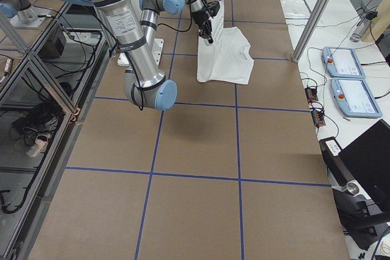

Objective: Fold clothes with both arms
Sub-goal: 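Lift the hem with both grippers and fold it over toward the collar, then release the hem at the collar and raise both grippers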

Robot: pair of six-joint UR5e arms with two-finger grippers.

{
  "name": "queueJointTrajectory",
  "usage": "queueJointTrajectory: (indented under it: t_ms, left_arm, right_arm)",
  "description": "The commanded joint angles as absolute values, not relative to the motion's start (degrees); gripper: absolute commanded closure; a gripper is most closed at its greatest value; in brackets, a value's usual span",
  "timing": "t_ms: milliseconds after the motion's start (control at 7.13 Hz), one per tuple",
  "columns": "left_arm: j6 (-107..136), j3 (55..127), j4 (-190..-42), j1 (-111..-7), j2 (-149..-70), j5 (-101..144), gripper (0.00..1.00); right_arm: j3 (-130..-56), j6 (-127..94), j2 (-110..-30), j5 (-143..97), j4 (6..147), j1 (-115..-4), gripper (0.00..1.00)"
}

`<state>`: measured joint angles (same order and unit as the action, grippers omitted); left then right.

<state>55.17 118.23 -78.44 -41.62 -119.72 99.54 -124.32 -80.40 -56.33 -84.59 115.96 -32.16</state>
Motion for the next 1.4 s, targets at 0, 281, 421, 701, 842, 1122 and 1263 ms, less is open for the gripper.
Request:
queueJointTrajectory:
  t_ms: [0,281,421,701,842,1122,1263]
  left_arm:
    - [55.5,104.3,-91.3,-41.7,-120.8,97.0,1.00]
    - [55.5,92.3,-101.3,-41.7,-123.5,96.1,1.00]
    - [55.4,88.3,-103.7,-41.7,-125.2,95.1,1.00]
    - [55.0,84.9,-106.7,-41.7,-125.8,94.8,1.00]
    - [54.9,84.8,-106.7,-41.7,-125.6,94.8,1.00]
    - [54.3,85.3,-106.8,-41.7,-125.1,94.9,0.29]
    - [50.7,87.8,-107.3,-42.1,-124.5,95.2,0.00]
  right_arm:
    - [-109.2,-77.6,-55.4,-85.3,101.5,-36.6,1.00]
    - [-99.4,-76.1,-53.7,-85.3,94.6,-37.4,1.00]
    - [-96.4,-75.2,-53.1,-85.3,94.1,-37.9,1.00]
    - [-93.1,-72.8,-52.1,-85.3,94.1,-38.6,1.00]
    - [-91.9,-72.3,-52.0,-85.3,94.1,-38.5,1.00]
    - [-91.9,-71.8,-51.9,-85.8,94.0,-38.6,0.23]
    - [-93.2,-71.1,-51.9,-87.3,94.1,-39.0,0.00]
